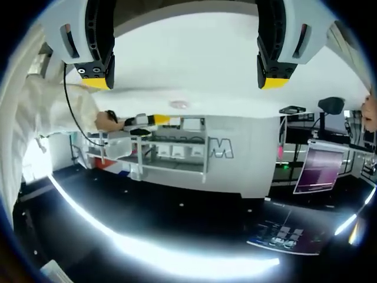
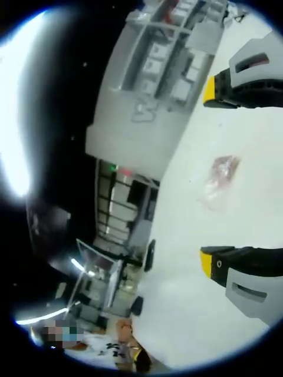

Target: Open the resealable bag by pulling the two sides of the seal apart until the entire bag opening is separated and visibly accessible.

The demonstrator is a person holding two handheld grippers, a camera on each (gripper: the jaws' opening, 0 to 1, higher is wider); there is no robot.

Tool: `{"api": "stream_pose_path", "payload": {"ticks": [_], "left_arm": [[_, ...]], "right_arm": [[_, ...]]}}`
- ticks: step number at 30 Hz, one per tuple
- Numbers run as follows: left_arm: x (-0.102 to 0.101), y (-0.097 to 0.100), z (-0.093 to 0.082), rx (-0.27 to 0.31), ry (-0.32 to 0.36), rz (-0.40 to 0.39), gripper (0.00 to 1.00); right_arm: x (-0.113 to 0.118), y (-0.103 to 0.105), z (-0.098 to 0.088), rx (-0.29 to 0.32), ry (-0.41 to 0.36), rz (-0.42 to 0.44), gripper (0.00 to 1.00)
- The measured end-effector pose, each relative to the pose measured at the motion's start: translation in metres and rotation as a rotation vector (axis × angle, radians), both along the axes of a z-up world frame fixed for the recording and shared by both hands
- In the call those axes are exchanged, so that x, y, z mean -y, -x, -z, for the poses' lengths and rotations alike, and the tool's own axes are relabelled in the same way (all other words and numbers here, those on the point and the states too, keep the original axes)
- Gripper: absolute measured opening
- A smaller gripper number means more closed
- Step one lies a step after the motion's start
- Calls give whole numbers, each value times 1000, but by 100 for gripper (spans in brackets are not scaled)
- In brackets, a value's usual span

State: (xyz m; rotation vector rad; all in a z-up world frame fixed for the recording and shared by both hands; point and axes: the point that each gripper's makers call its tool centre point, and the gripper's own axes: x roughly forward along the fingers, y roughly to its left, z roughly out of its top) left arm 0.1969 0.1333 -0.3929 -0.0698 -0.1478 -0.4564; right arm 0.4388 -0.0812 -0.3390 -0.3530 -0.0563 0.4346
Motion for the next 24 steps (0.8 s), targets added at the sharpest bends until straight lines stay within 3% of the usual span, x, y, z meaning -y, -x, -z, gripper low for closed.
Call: {"api": "stream_pose_path", "payload": {"ticks": [24], "left_arm": [[-4, 1, 0, 0, 5, -10, 100]], "right_arm": [[2, 27, 8, -20, 12, -3, 99]]}}
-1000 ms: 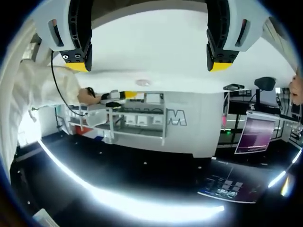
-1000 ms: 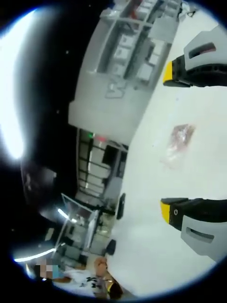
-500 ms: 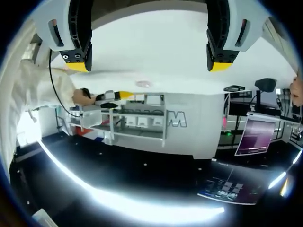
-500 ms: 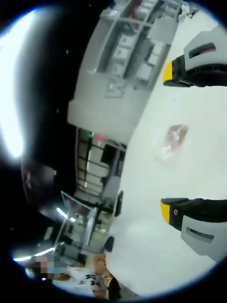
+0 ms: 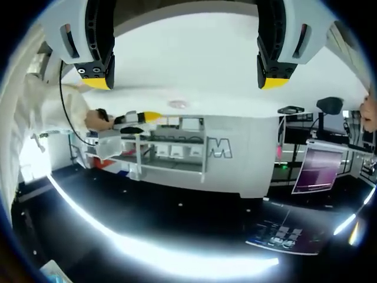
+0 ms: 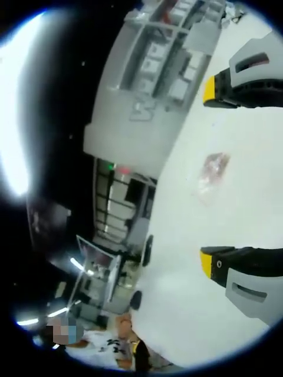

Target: Open the resealable bag by pulling the two sides of the seal apart until the entire bag opening is separated and visibly accessible.

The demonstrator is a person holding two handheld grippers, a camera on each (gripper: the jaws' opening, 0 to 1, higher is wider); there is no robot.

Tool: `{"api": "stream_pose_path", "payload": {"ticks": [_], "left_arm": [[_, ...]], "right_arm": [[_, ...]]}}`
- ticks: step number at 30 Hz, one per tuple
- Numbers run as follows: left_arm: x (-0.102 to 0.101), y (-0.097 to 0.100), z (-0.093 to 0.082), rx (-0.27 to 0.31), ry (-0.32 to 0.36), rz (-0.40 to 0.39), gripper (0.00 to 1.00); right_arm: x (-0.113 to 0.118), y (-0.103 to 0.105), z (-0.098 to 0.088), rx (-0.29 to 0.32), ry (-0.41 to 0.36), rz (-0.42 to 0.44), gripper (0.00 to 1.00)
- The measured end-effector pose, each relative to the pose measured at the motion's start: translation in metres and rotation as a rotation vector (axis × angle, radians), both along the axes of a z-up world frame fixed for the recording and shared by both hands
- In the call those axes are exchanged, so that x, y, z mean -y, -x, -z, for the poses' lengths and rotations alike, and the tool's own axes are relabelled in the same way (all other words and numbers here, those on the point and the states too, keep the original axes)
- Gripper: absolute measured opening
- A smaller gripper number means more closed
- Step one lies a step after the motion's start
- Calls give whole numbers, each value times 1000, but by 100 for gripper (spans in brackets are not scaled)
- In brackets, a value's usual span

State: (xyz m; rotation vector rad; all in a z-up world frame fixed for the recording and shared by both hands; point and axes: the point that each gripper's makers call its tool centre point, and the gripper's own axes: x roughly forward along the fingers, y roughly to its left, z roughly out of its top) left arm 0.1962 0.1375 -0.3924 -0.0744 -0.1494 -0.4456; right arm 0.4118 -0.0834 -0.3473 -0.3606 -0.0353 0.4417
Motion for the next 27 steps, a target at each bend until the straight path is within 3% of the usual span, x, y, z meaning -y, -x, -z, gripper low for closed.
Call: {"api": "stream_pose_path", "payload": {"ticks": [13, 27], "left_arm": [[-1, 0, 0, 0, 7, 0, 100], [0, -1, 1, -3, 5, 0, 100]], "right_arm": [[11, 9, 6, -17, -8, 15, 99], [4, 38, 1, -21, -31, -4, 98]]}}
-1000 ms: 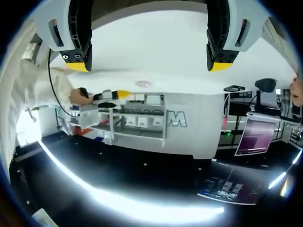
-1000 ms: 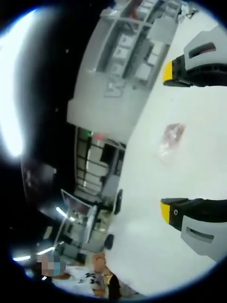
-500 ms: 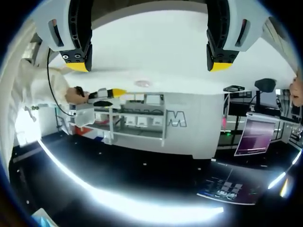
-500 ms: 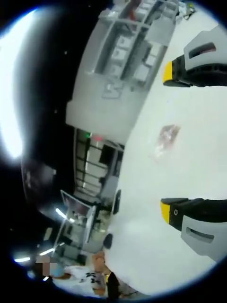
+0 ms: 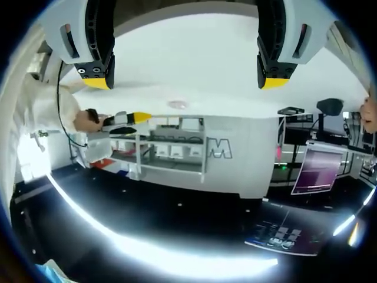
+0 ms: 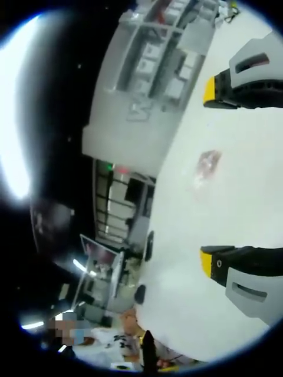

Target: Open the resealable bag by pulling the two sides of the seal apart until the entire bag opening is separated and visibly accessible.

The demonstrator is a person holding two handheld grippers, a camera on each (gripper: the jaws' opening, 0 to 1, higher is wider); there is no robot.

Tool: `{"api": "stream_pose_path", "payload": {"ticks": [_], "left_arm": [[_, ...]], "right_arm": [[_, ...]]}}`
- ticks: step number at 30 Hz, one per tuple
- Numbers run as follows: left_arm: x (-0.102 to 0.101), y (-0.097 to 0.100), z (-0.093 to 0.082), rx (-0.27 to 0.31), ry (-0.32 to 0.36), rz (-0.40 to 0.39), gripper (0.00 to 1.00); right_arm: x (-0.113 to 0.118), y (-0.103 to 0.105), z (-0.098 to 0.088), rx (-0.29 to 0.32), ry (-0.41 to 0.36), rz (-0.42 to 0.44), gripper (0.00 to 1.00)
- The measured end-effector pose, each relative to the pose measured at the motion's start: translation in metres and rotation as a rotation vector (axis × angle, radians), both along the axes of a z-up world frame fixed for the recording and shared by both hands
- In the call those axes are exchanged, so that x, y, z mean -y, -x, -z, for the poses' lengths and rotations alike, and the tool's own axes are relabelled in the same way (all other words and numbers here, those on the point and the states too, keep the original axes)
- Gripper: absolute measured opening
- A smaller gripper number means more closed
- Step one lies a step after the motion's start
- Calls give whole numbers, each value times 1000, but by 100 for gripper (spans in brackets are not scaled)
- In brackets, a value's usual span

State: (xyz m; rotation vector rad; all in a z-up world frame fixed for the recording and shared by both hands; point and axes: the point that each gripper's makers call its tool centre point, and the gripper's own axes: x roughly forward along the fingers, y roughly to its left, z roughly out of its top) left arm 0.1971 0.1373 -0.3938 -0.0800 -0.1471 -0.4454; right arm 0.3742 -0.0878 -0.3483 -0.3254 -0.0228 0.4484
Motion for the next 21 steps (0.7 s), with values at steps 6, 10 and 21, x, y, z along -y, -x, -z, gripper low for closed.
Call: {"api": "stream_pose_path", "payload": {"ticks": [6, 10, 21], "left_arm": [[-2, 1, 1, 1, -6, -4, 100], [-3, 0, 2, -3, -8, -7, 100], [1, 0, 0, 3, -14, 2, 100]], "right_arm": [[11, 10, 8, -31, -39, 16, 98], [18, 18, 8, -40, -63, 27, 97], [28, 36, -2, -17, -57, 43, 96]]}}
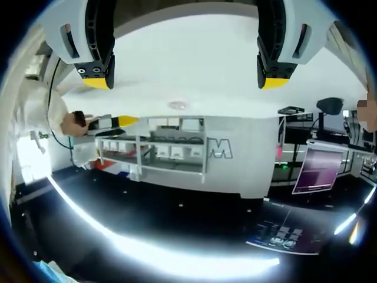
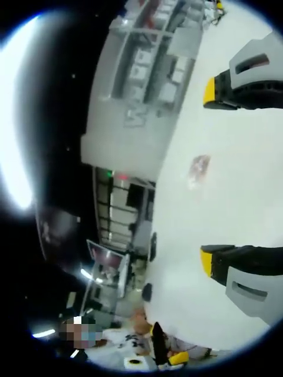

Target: Open the resealable bag by pulling the two sides of the seal apart until the entire bag opening is separated and visibly accessible.

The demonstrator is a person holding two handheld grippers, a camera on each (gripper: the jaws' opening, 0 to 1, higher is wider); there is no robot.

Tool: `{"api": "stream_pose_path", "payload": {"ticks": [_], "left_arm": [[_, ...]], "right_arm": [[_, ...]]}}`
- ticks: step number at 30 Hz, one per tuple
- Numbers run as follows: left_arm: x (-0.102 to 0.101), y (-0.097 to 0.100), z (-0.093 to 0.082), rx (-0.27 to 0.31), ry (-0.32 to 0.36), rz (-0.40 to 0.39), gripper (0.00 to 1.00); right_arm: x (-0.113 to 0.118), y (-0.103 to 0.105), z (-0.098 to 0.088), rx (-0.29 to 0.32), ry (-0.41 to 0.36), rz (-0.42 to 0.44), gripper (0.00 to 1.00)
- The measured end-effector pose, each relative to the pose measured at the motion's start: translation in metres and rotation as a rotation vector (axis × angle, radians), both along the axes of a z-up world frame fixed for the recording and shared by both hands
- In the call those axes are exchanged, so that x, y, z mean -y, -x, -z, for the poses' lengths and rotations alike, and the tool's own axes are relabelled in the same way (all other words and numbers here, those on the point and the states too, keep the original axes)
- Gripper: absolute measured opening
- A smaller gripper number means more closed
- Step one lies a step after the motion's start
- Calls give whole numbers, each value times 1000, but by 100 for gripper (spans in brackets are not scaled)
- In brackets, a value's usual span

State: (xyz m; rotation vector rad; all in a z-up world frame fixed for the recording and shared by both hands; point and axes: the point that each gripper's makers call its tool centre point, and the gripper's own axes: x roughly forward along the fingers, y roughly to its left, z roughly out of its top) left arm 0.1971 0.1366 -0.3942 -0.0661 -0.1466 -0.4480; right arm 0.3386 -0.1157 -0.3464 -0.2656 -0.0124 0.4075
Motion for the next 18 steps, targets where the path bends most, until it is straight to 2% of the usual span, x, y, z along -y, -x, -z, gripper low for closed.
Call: {"api": "stream_pose_path", "payload": {"ticks": [4, 18], "left_arm": [[-2, -1, -1, 1, 5, -4, 100], [1, -5, -2, 5, -14, 3, 100]], "right_arm": [[4, 6, 3, -3, 13, 13, 96], [18, 27, -2, 18, -26, 44, 93]]}}
